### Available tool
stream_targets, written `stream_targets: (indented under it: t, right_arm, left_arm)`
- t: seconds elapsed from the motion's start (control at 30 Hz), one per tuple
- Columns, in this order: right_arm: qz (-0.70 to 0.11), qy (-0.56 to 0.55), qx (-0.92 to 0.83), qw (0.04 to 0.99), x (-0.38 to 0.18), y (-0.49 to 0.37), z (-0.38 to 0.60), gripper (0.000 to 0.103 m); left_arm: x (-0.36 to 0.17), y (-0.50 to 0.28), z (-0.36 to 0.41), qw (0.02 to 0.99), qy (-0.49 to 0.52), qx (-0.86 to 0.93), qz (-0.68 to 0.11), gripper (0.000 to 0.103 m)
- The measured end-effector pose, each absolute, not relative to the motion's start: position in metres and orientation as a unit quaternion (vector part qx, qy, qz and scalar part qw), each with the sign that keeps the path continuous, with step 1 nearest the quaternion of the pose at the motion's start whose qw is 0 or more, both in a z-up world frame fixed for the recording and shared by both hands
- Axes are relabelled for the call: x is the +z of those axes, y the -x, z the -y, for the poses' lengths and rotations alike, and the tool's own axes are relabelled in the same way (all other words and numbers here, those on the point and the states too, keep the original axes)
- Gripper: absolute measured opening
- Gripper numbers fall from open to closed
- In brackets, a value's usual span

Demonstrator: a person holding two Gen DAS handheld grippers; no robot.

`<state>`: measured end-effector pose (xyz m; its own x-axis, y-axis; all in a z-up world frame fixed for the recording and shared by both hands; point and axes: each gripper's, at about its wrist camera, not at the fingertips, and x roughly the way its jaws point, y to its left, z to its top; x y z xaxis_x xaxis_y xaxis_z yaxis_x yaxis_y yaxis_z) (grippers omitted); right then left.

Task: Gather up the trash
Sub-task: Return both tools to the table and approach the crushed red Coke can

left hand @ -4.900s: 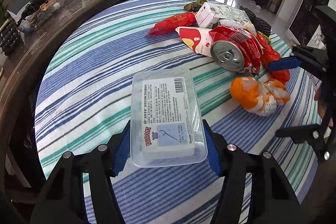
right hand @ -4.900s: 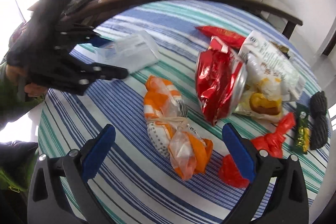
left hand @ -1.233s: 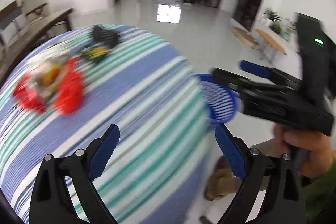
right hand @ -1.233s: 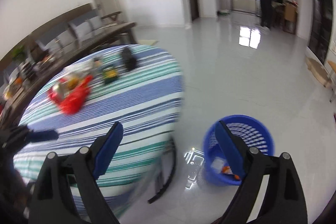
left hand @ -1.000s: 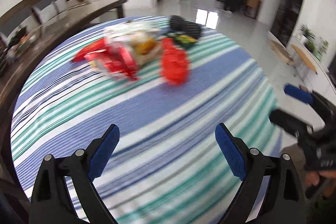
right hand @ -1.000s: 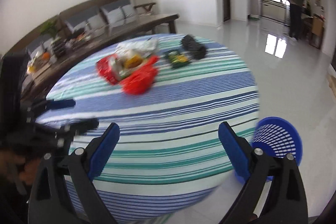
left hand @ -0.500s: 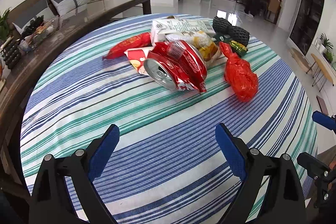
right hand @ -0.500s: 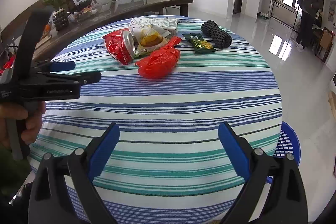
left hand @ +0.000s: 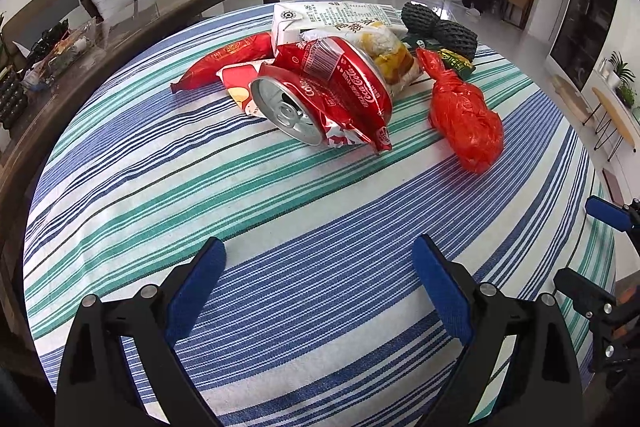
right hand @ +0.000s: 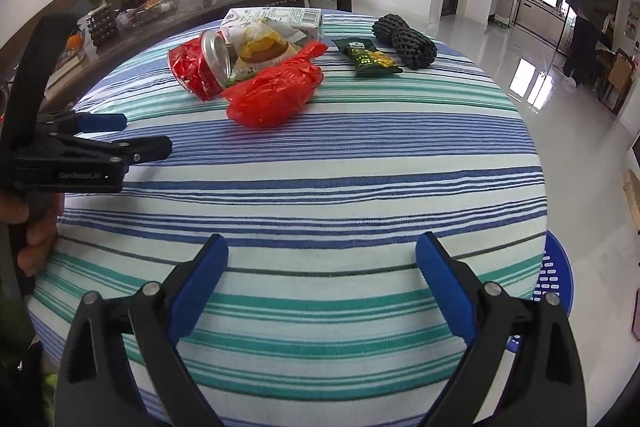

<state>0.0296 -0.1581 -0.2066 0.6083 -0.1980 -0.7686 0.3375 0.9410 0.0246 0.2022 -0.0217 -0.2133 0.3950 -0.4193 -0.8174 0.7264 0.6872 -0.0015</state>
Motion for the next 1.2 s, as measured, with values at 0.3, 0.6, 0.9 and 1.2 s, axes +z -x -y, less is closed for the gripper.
stream_targets:
  t: [0.3,0.6,0.9,1.2]
  right_arm:
    - [-0.389,-0.081,-0.151,0.905,-0.210,-0.019,0.156,0.094]
    - [-0.387,-0.080,-0.150,0.907,-0.210,-0.019,0.157,0.095]
    - [-0.390,-0.081,-0.157,0.904,-0.210,-0.021,0.157,0.097]
    - [-0.391,-0.081,-0.155,0.904,-0.211,-0.019,0.155,0.098]
  left_arm:
    - [-0.215,-0.204,0.021,0.814,-0.177,-0.351,-0.428,0.097]
    - [-0.212,-0.205,0.015,0.813,-0.157,-0.358,-0.431,0.098]
    - [-0.152,-0.215,0.065,0.842,-0.118,-0.332,-0.409,0.098]
    - [-0.179,-0.257,0.067,0.855,-0.093,-0.257,-0.440,0.098]
